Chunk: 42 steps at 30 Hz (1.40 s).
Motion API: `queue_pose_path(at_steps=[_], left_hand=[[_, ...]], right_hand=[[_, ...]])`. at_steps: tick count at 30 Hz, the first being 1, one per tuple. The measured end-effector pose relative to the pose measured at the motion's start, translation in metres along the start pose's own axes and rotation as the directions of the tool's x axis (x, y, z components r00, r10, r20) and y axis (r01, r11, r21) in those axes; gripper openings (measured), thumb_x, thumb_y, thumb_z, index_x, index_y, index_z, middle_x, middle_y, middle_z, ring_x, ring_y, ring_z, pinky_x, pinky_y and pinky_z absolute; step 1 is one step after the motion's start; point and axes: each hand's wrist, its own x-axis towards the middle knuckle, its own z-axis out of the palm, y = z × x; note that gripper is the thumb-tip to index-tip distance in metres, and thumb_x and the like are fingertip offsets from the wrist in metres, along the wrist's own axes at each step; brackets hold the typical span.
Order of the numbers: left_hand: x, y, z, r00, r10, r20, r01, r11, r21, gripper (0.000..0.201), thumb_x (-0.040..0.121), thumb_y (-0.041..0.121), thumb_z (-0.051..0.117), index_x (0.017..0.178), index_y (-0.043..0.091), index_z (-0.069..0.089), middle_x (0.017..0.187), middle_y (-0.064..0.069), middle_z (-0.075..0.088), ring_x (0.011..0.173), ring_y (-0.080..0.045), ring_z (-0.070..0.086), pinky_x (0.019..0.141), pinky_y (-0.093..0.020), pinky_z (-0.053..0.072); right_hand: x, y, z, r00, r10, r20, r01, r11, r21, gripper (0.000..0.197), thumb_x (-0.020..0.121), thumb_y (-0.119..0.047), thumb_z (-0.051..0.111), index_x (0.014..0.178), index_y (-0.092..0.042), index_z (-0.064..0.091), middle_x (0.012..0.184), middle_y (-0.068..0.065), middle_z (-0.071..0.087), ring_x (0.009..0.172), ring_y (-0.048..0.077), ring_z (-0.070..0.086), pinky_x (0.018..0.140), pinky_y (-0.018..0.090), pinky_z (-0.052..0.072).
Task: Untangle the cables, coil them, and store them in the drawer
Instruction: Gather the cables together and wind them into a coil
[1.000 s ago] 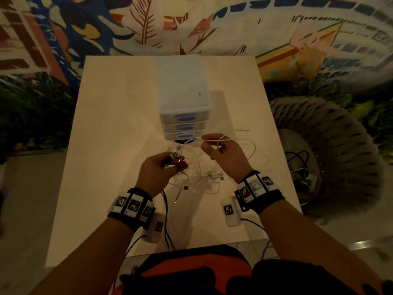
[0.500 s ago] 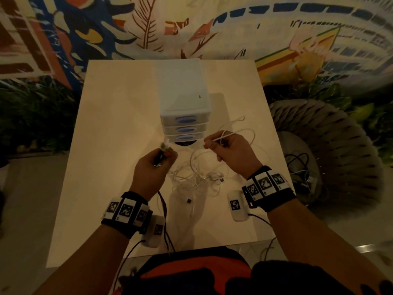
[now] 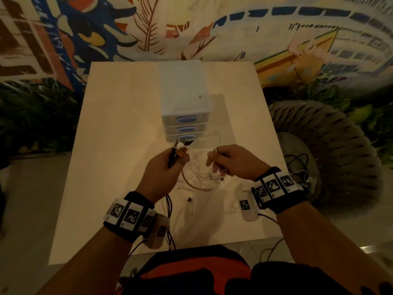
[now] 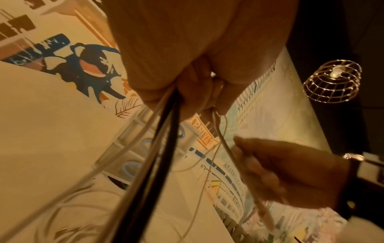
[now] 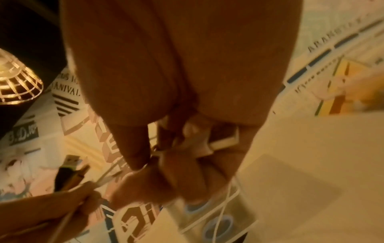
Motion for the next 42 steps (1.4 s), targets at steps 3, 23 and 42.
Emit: queue_pose_path(at_steps=[3,23,42], left_hand=[[0.002,-0.002,-0.010,0.998,-0.028,-0.057,0.024,0.997,-0.073,0.012,0.095,0.032,0.068,0.104,0.039,0.069,0.099,0.026,0.069,0.096,0.017,0.060,0.089,-0.018,0.045],[-0.011,0.028,0.010,0.983,0.171,0.065,-0.180,0.965,0.192,0.008,0.095,0.038,0.066,0.100,0.033,0.070,0.091,0.012,0.071,0.080,0.003,0.063,0.068,-0.014,0.042],[-0.014,0.038,0.000,0.993,0.029,0.112,-0.008,0.984,-0.179,0.036,0.105,0.029,0.050,0.078,0.011,0.066,0.051,0.008,0.048,0.042,-0.006,0.038,0.052,-0.027,0.030]], right_hand=[[-0.019,0.013,-0.017,0.995,0.080,0.055,-0.067,0.976,-0.208,0.040,0.107,-0.034,0.042,0.088,-0.021,0.074,0.070,-0.011,0.064,0.063,0.003,0.055,0.071,0.024,0.043],[-0.061,-0.039,-0.024,0.947,-0.309,-0.092,0.303,0.950,-0.070,0.021,0.088,-0.013,0.076,0.107,-0.023,0.077,0.091,-0.007,0.078,0.087,0.009,0.075,0.083,0.032,0.060],[-0.037,-0.019,0.030,0.923,-0.170,-0.345,0.229,0.963,0.141,0.021,0.100,-0.029,0.061,0.086,-0.015,0.056,0.067,-0.007,0.054,0.056,0.001,0.047,0.059,0.020,0.040]])
